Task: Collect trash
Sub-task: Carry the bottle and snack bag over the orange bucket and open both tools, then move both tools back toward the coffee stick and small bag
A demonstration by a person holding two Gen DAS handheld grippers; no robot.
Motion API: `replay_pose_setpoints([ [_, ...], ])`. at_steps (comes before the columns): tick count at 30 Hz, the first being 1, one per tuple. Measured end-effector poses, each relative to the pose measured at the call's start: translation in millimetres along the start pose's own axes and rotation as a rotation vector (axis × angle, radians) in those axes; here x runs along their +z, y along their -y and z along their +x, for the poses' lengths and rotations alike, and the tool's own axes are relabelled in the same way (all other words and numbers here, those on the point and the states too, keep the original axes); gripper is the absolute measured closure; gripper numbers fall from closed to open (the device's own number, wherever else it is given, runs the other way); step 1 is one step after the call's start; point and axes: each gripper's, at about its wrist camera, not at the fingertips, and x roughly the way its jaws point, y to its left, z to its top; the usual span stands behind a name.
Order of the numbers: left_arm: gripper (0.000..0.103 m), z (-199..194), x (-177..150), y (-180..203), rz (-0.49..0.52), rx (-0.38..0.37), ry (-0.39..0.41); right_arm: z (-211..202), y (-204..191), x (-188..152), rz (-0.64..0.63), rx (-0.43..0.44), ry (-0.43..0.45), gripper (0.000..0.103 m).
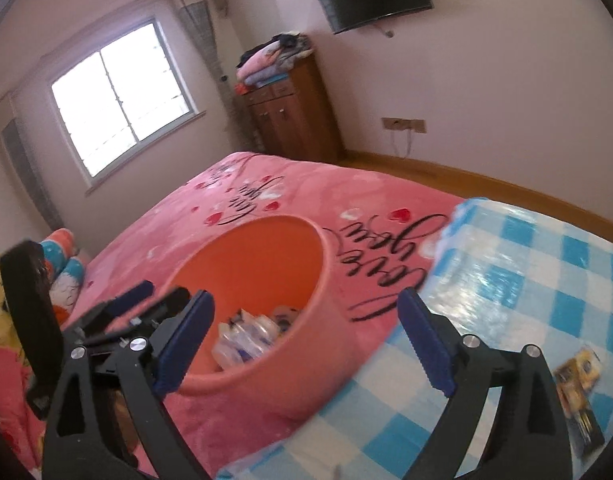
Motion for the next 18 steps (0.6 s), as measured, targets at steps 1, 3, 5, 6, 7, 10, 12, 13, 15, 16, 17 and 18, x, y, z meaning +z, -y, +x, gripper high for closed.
replay_pose_setpoints([
  [1,0.013,-1.1,0.0,2.1,0.003,-0.002,0.003,-4.4,3.1,-4.4,0.005,-0.007,0.005,0.012],
  [3,0.013,-5.5,-1.3,7.0,0.007,-0.013,0.007,-15.3,9.5,-14.4,0.01,-0.028,0.026,0.012],
  [5,0.013,-9.5,-4.6,13.3,0.009,-0.025,0.01,-25.5,13.5,-22.9,0.0,-0.055,0.045,0.011],
  [6,0.012,-10.7,-5.6,16.6,0.011,-0.031,0.01,-30.8,14.1,-27.7,-0.008,-0.072,0.055,0.011],
  [7,0.012,-12.6,-6.9,19.6,0.013,-0.037,0.01,-35.3,15.5,-31.5,-0.014,-0.087,0.064,0.011],
  [10,0.012,-18.0,-12.1,28.3,0.023,-0.059,0.01,-50.0,21.2,-43.0,-0.022,-0.122,0.089,0.011],
  [12,0.012,-20.9,-15.0,37.2,0.031,-0.073,0.006,-59.8,26.9,-50.2,-0.018,-0.139,0.103,0.011],
  [13,0.012,-21.7,-16.3,40.6,0.035,-0.079,0.005,-63.0,29.5,-52.8,-0.015,-0.145,0.105,0.011],
  [15,0.012,-23.6,-19.0,47.7,0.044,-0.091,0.001,-70.7,35.2,-59.5,-0.011,-0.159,0.109,0.011],
  [16,0.012,-24.5,-20.2,52.0,0.05,-0.097,-0.001,-74.1,36.6,-62.0,-0.009,-0.168,0.112,0.01],
  [17,0.012,-25.9,-21.5,57.2,0.058,-0.103,-0.002,-77.4,39.0,-65.2,-0.007,-0.179,0.114,0.008],
  [18,0.012,-27.2,-22.6,61.2,0.065,-0.107,-0.002,-79.6,40.8,-67.5,-0.006,-0.185,0.114,0.008],
])
